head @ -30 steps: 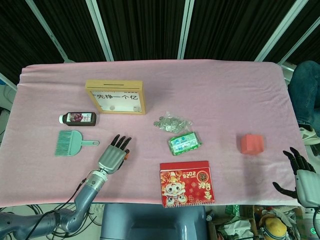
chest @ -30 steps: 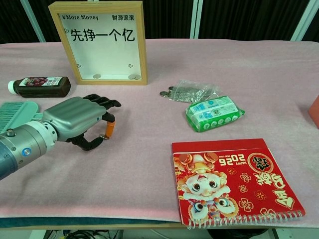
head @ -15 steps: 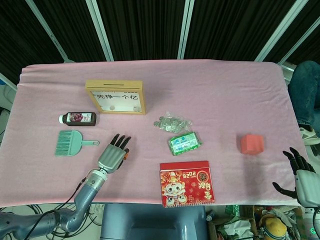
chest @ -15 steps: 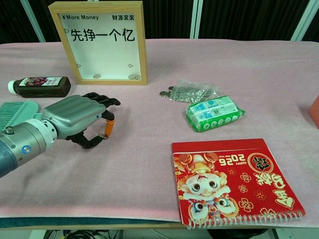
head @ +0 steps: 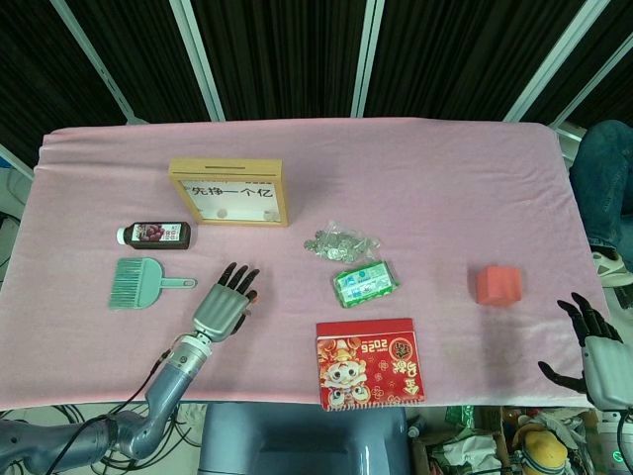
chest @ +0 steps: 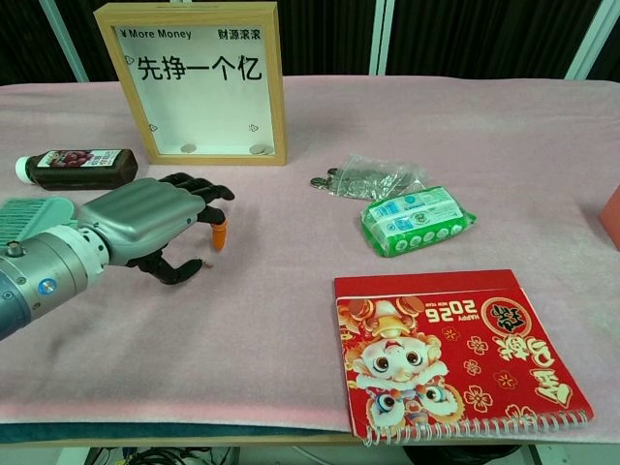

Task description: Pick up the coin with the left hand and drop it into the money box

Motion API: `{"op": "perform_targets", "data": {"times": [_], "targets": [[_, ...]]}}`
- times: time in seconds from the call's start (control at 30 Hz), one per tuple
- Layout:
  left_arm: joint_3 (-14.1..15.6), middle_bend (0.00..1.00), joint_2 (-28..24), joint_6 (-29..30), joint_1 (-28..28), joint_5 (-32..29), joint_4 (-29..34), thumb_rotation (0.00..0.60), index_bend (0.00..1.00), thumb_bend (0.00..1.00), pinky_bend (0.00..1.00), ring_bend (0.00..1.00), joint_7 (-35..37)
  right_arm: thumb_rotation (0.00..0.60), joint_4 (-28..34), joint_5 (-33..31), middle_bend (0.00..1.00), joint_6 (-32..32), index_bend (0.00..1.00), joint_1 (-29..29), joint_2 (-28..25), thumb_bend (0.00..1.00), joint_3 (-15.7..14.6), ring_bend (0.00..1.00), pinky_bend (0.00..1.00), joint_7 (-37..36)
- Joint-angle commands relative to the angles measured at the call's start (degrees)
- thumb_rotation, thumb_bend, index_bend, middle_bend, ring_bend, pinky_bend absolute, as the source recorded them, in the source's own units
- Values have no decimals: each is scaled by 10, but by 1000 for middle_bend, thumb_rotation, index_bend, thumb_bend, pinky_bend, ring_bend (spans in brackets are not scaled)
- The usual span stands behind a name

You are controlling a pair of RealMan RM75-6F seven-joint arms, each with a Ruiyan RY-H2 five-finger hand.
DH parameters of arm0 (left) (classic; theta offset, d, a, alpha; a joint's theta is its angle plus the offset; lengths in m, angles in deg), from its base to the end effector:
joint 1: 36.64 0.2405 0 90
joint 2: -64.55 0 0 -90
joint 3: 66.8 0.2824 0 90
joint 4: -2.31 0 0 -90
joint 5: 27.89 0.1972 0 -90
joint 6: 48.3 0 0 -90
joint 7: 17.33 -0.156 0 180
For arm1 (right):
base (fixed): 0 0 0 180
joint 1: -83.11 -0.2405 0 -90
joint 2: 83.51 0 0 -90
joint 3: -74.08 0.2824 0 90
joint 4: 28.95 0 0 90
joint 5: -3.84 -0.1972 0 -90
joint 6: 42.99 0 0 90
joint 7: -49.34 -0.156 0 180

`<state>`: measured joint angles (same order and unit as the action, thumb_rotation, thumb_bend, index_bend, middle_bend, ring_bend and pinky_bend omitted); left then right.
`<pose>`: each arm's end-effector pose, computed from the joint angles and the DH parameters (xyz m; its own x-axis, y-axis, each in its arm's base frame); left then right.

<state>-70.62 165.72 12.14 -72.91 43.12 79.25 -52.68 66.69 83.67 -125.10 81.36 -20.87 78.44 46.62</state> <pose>-0.1818 0.3134 -0.0778 0.6607 0.1698 0.7312 0.7071 -0.4678 -0.5303 -0.3461 -0.1791 0.1881 0.3048 -0.0426 0.9515 -0.9407 0.1427 0.3078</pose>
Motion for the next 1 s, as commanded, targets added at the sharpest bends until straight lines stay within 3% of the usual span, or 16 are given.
{"op": "perform_targets", "data": {"times": [0.03, 1.0], "targets": [[1, 75, 3, 3, 2, 5, -7, 600, 461, 425, 9, 0, 8, 600, 1, 0, 26, 1, 155, 0, 0, 78, 0, 105, 201, 0], [0, 103, 19, 11, 6, 23, -41, 600, 533, 426, 10, 0, 33, 600, 9, -5, 29, 13, 156, -3, -6, 78, -4, 105, 201, 4]]}}
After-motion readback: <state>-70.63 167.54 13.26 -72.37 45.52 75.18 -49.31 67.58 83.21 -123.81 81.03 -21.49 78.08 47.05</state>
